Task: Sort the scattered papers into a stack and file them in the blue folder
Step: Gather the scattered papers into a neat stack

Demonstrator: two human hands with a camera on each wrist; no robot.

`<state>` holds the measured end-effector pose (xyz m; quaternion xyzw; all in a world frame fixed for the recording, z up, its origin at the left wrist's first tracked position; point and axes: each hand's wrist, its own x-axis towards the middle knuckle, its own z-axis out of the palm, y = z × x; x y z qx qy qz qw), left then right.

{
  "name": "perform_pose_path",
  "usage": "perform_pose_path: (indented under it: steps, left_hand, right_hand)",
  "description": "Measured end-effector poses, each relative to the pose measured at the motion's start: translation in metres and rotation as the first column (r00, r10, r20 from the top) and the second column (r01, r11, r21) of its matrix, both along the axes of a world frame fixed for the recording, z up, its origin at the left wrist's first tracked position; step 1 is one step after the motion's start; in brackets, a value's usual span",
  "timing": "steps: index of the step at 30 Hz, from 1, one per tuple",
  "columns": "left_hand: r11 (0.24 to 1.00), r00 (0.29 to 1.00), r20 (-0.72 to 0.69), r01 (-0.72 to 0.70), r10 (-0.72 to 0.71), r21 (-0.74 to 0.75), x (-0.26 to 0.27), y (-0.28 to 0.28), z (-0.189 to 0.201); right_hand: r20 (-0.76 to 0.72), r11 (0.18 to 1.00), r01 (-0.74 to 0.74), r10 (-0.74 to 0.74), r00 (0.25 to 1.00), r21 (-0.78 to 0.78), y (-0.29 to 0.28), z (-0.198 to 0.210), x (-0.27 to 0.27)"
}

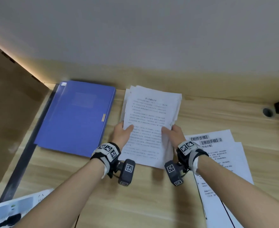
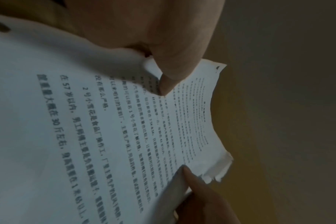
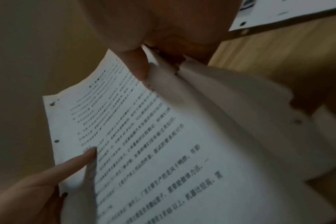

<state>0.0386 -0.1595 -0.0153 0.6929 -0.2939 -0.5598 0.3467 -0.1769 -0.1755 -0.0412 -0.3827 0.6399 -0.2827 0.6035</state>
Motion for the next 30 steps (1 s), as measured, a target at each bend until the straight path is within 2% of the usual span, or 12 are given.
perform_pose_path:
  steps: [3,5,6,7,8,9,10,13,15,20,30]
  left_hand:
    - [1.000,0.997,0.081,0.011,-0.011,0.006,0.019,-0.031,-0.012]
    - [0.998,0.970,0.232,0.067,-0.069,0.016,0.027,-0.047,-0.024]
    - [0.991,0.920,0.367,0.126,-0.136,0.051,0.030,-0.053,-0.031]
    - [0.975,0.834,0.505,0.184,-0.221,0.123,0.029,-0.057,-0.038]
    - [0.960,0.754,0.595,0.206,-0.278,0.188,0.027,-0.058,-0.042]
    - [0.954,0.718,0.628,0.201,-0.299,0.225,0.025,-0.059,-0.046]
    - [0.956,0.731,0.618,0.184,-0.289,0.229,0.022,-0.060,-0.048]
    - [0.970,0.853,0.479,0.115,-0.207,0.215,0.016,-0.064,-0.058]
    - [0.978,0.905,0.403,0.056,-0.135,0.200,0.013,-0.065,-0.063]
    - [0.985,0.934,0.340,0.059,-0.113,0.165,0.003,-0.038,-0.070]
    - [0.980,0.946,0.292,0.088,-0.138,0.180,-0.016,0.079,-0.063]
  right_hand:
    - [-0.212,0.998,-0.058,0.054,0.976,-0.011,-0.028,-0.017,0.010]
    - [-0.420,0.997,-0.069,0.072,0.905,0.020,-0.040,-0.026,0.014]
    - [-0.487,0.997,-0.071,0.076,0.870,0.028,-0.043,-0.030,0.016]
    - [-0.538,0.997,-0.073,0.070,0.840,0.016,-0.045,-0.033,0.018]
    - [-0.579,0.997,-0.084,0.068,0.812,0.001,-0.046,-0.036,0.021]
    - [-0.614,0.995,-0.104,0.079,0.785,-0.005,-0.046,-0.039,0.024]
    - [-0.637,0.992,-0.123,0.092,0.766,-0.004,-0.045,-0.041,0.026]
    - [-0.662,0.989,-0.145,0.108,0.742,0.000,-0.041,-0.045,0.031]
    - [-0.670,0.985,-0.173,0.118,0.733,-0.016,-0.038,-0.047,0.031]
    - [-0.649,0.980,-0.197,0.135,0.748,-0.024,-0.015,-0.046,0.021]
    - [-0.646,0.972,-0.234,0.186,0.741,0.012,0.099,-0.037,-0.002]
